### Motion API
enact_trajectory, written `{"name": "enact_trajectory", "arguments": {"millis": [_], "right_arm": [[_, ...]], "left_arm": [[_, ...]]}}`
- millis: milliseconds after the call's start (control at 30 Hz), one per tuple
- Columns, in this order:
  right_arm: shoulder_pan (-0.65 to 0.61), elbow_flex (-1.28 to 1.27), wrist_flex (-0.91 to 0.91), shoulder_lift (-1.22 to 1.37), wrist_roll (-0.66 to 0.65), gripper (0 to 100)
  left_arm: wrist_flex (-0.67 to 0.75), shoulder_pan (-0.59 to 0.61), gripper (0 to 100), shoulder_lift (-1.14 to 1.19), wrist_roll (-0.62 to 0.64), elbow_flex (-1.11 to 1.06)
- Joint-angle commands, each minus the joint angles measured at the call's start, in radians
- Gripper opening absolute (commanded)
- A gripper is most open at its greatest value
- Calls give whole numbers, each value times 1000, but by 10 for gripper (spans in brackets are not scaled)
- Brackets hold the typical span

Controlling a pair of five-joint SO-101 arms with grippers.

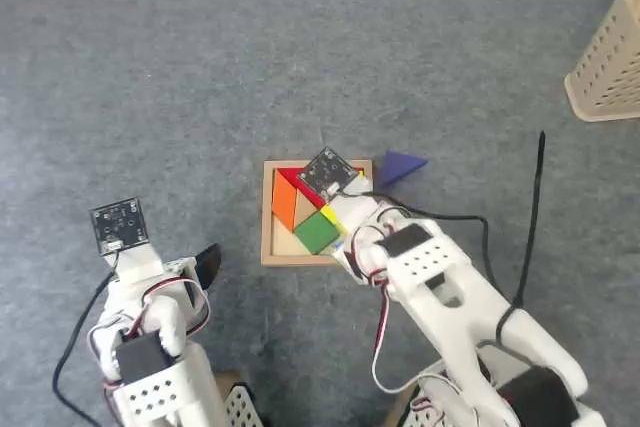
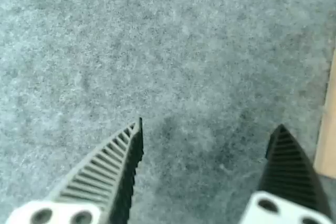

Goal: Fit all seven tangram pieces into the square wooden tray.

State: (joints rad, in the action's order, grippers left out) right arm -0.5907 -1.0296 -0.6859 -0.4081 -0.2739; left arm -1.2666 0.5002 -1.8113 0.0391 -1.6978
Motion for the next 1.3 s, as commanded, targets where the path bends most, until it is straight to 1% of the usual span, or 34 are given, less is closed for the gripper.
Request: {"name": "enact_trajectory", "arguments": {"millis": [0, 233, 367, 467, 600, 700, 800, 900, 967, 1133, 1267], "right_arm": [[-16, -3, 65, -35, -15, 7], [-120, 3, 124, 61, -15, 7], [-125, 3, 166, 88, -15, 7], [-125, 9, 165, 45, -15, 7], [-117, 15, 119, -119, -6, 7], [-110, 12, 42, -246, 54, 7], [-53, -6, -16, -320, 60, 7], [36, -61, -27, -326, 60, 7], [70, -87, -25, -326, 60, 7], [65, -104, -22, -326, 64, 7], [28, -110, -12, -308, 61, 7]], "left_arm": [[2, -2, 354, -12, -2, 13], [2, -2, 354, -12, -2, 13], [2, -2, 354, -12, -2, 13], [2, -2, 354, -12, -2, 13], [2, -2, 354, -12, -2, 13], [2, -2, 354, -12, -2, 13], [2, -2, 354, -12, -2, 13], [2, -2, 354, -12, -2, 13], [2, -2, 354, -12, -2, 13], [2, -2, 354, -12, -2, 13], [2, -2, 354, -12, -2, 13]]}}
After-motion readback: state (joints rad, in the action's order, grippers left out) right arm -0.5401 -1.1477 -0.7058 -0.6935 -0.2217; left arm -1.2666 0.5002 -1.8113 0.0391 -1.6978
